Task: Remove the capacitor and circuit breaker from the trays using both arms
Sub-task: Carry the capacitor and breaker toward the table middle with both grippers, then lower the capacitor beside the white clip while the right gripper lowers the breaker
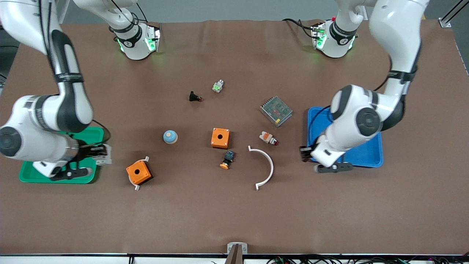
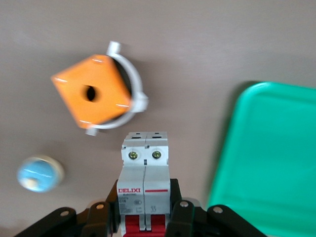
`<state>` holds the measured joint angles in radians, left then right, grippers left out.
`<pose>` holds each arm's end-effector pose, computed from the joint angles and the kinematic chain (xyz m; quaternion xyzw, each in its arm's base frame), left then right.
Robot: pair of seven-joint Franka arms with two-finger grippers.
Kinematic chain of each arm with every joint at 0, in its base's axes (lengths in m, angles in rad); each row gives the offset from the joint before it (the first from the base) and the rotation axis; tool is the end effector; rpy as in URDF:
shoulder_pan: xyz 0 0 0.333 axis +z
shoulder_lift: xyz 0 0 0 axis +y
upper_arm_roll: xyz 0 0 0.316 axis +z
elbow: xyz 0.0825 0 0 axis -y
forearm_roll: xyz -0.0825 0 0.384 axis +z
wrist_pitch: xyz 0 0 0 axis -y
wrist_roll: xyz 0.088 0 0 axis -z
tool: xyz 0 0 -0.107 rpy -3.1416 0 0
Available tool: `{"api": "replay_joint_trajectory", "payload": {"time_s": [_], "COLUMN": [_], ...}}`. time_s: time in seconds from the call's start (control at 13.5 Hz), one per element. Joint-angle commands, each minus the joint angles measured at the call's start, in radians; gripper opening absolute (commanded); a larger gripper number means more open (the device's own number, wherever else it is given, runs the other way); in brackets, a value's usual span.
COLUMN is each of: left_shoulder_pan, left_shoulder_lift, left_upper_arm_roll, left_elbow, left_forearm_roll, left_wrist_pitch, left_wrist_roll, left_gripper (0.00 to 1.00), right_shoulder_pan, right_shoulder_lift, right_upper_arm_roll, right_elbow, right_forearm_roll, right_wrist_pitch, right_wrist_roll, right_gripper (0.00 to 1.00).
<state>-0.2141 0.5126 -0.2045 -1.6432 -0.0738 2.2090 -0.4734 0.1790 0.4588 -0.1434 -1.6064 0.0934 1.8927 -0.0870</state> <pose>0.6329 -0.2654 0.3290 0.9944 0.0626 -0.0064 0.0852 0.6582 0.0412 0.3522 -0.9953 -0.0473 0.0832 0.0129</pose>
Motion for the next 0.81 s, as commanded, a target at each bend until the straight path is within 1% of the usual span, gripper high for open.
{"api": "replay_joint_trajectory", "payload": {"time_s": [0.0, 0.15, 0.3, 0.44, 0.59, 0.74], "left_shoulder_pan": [-0.102, -0.166, -0.223, -0.254, -0.293, -0.336], "left_shoulder_lift": [0.133, 0.211, 0.269, 0.306, 0.334, 0.354], "left_upper_arm_roll": [0.007, 0.011, 0.023, 0.031, 0.077, 0.132], "left_elbow": [0.161, 0.244, 0.29, 0.298, 0.305, 0.33], "left_forearm_roll": [-0.009, -0.004, -0.004, -0.001, 0.003, 0.002], "left_wrist_pitch": [-0.025, -0.017, 0.017, 0.084, 0.118, 0.13], "left_wrist_roll": [-0.152, -0.23, -0.293, -0.318, -0.317, -0.315], "left_gripper": [0.01, 0.03, 0.03, 0.03, 0.03, 0.04], "right_shoulder_pan": [0.13, 0.227, 0.311, 0.37, 0.414, 0.436], "right_shoulder_lift": [-0.028, -0.02, 0.004, 0.055, 0.116, 0.171], "right_upper_arm_roll": [-0.012, -0.012, -0.01, -0.012, -0.011, -0.01], "right_elbow": [-0.015, -0.015, -0.023, -0.024, -0.024, -0.024], "right_forearm_roll": [0.011, 0.011, 0.015, 0.04, 0.068, 0.084], "right_wrist_pitch": [-0.009, 0.028, 0.077, 0.147, 0.216, 0.281], "right_wrist_roll": [0.244, 0.443, 0.582, 0.668, 0.714, 0.727], "right_gripper": [0.02, 0.02, 0.02, 0.02, 0.02, 0.02]}}
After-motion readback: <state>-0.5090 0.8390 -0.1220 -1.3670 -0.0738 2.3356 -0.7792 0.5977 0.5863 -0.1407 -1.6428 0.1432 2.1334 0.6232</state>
